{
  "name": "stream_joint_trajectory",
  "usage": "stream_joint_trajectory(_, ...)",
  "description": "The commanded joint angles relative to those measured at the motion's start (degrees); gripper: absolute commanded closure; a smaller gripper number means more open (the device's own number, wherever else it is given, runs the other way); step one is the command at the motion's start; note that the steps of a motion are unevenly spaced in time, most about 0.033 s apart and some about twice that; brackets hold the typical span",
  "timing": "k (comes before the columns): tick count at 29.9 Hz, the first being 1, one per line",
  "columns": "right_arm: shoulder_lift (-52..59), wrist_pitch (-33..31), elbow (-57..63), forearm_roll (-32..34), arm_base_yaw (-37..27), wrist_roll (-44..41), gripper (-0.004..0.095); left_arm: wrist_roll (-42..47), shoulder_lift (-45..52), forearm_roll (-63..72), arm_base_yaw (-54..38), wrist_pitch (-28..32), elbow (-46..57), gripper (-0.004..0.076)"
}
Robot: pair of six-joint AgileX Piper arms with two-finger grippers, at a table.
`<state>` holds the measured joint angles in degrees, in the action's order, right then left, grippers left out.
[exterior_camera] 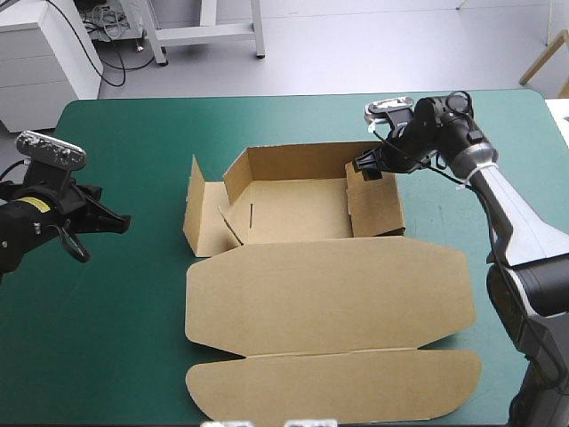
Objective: Fold the box
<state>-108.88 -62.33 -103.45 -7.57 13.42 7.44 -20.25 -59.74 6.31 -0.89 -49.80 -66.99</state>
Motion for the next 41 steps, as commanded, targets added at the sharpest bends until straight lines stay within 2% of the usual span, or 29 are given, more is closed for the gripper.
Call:
stream_joint_trajectory(1, 5.9, -2.1, -5.6, -0.6, 0.1, 0.6, 0.0184, 0.3, 1.1, 1.0, -0.1, 2.8, -1.5, 0.0734)
stream_joint_trajectory(14, 23.3, -6.5, -8.2, 3.4, 0.1, 0.6, 0.0184, 0.3, 1.1, 0.9, -0.1, 3.4, -1.5, 0.0734)
stream_joint_trajectory(20, 25.6, -6.5, -8.1, 5.0, 0.1, -1.4, 0.0184, 0.3, 1.1, 0.9, -0.1, 3.5, -1.5, 0.0734)
stream_joint_trajectory(28, 21.1, -6.2, -3.3, 5.0, 0.1, -4.8, 0.0184, 0.3, 1.1, 0.9, -0.1, 3.5, -1.5, 0.0734)
stream_joint_trajectory(41, 4.3, -4.1, -1.0, 0.5, 0.1, -5.0, 0.0183, 0.3, 1.1, 1.0, -0.1, 3.0, -1.5, 0.0734)
